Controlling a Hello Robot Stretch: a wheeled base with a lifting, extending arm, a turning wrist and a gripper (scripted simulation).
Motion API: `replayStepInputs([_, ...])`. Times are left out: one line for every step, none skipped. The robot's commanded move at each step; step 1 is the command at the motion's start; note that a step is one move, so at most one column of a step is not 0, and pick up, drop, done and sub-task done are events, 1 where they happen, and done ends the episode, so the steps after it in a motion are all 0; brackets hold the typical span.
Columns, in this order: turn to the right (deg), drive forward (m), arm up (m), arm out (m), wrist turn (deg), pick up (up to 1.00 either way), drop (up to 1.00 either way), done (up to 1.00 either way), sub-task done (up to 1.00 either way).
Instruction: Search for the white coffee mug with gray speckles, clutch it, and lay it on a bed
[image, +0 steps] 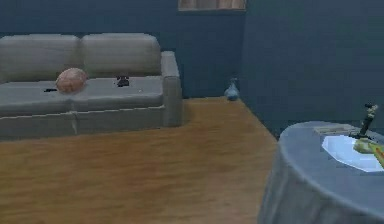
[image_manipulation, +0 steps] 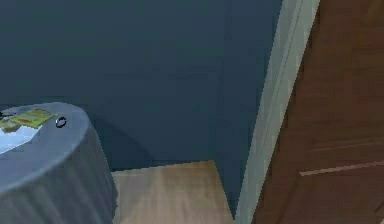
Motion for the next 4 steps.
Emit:
replayStepInputs([-3.0, 0.00, 0.00, 0.00, 0.0, 0.00, 0.00, 0.00, 0.00])
replayStepInputs([0.0, 0.45, 0.00, 0.00, 0.0, 0.00, 0.00, 0.00, 0.00])
replayStepInputs([-45.0, 0.00, 0.00, 0.00, 0.0, 0.00, 0.00, 0.00, 0.00])
replayStepInputs([-21.0, 0.00, 0.00, 0.00, 0.0, 0.00, 0.00, 0.00, 0.00])
